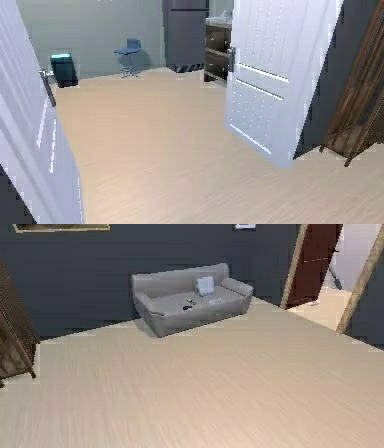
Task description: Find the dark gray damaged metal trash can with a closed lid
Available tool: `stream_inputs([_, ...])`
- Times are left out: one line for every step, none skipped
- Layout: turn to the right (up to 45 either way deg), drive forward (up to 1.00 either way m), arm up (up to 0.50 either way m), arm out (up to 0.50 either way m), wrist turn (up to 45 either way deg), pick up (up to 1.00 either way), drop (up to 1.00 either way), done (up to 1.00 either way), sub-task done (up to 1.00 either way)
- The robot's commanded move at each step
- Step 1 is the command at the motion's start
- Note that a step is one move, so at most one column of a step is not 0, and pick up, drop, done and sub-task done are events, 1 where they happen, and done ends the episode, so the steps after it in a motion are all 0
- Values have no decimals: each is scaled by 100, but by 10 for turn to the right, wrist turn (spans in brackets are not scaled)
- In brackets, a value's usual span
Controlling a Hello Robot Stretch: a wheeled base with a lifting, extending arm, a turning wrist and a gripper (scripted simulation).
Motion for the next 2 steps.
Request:
stream_inputs([450,0,0,0,0,0,0,0,0])
stream_inputs([450,0,0,0,0,0,0,0,0])
